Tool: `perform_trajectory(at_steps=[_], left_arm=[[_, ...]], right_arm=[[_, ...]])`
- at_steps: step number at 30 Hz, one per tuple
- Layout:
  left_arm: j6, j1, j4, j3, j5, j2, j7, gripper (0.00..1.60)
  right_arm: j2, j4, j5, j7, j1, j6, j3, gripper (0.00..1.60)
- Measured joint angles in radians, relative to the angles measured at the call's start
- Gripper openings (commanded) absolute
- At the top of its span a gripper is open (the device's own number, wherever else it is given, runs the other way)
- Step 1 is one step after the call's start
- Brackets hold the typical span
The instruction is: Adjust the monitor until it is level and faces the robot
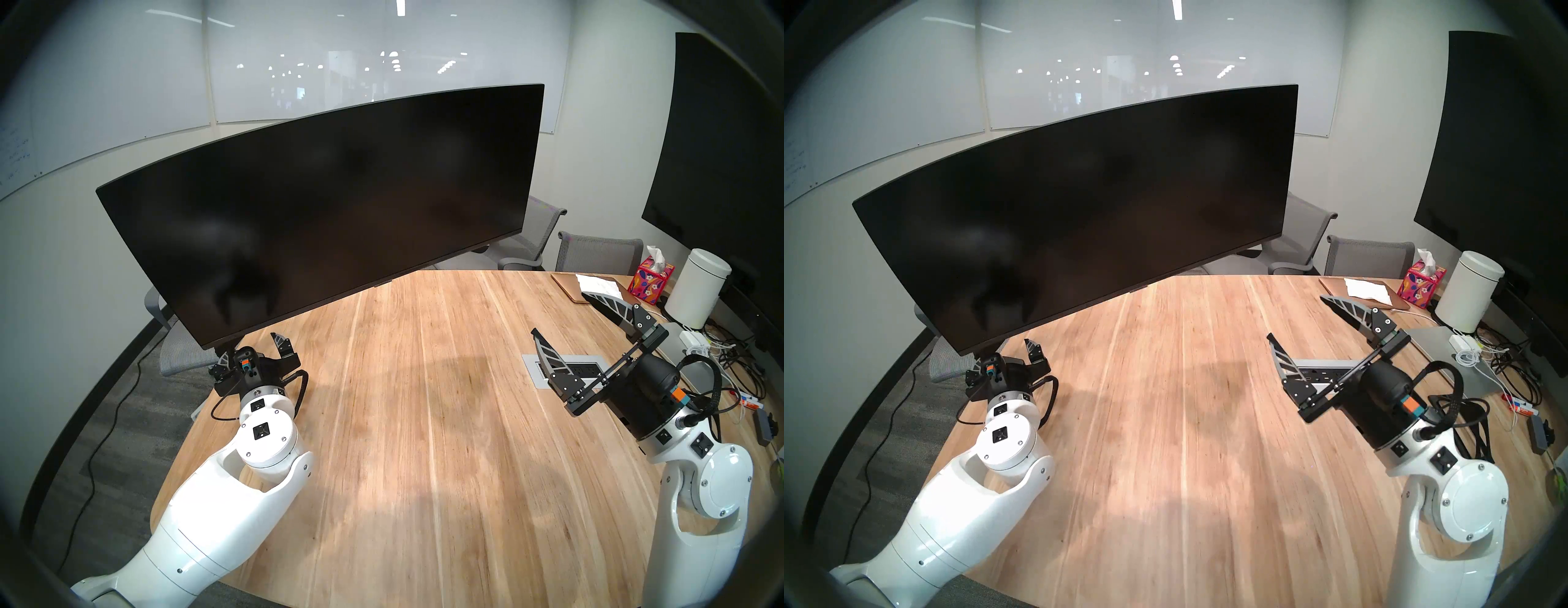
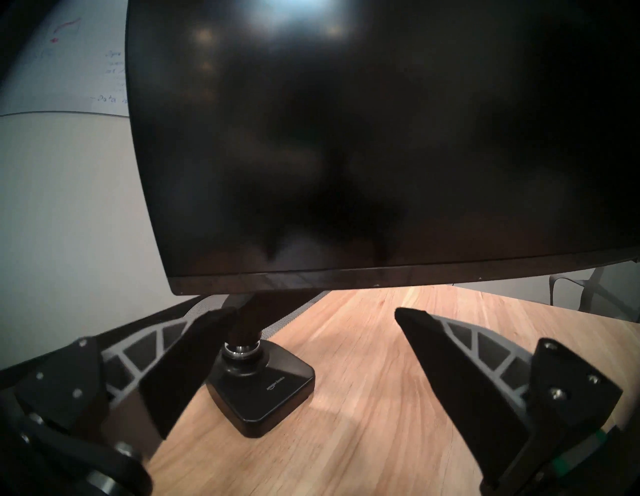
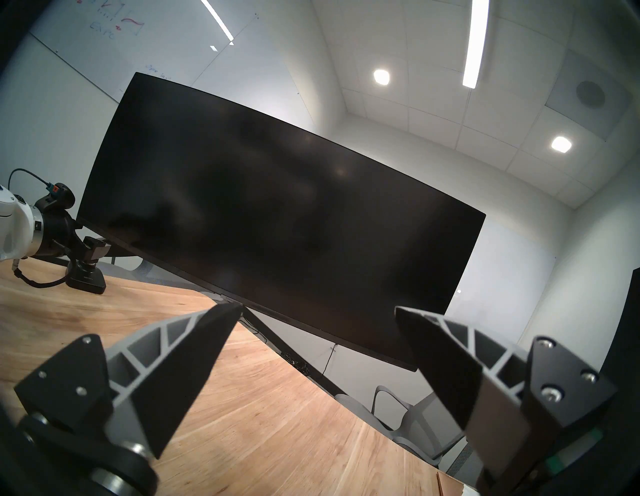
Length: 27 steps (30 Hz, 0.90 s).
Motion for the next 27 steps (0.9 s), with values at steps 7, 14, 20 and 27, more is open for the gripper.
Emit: perform_trajectory(at_steps=[7,14,20,27], left_arm=[[0.07,-0.006,-0.027,-0.015,-0.065,-0.007,0.017,1.6],[0.125,-0.016,-0.042,-0.019,-0.095,-0.009,0.038,1.6],[0.163,-0.024,-0.049,-0.019,-0.11,-0.009,0.055,1.6],[0.151,-0.028,-0.049,0.007,-0.072,0.014,0.038,1.6]], right_arm=[[0.0,0.0,0.0,0.0,0.0,0.0,0.0,1.6],[0.0,0.0,0.0,0.0,0.0,0.0,0.0,1.6],[0.0,0.0,0.0,0.0,0.0,0.0,0.0,1.6],[0.0,0.0,0.0,0.0,0.0,0.0,0.0,1.6]])
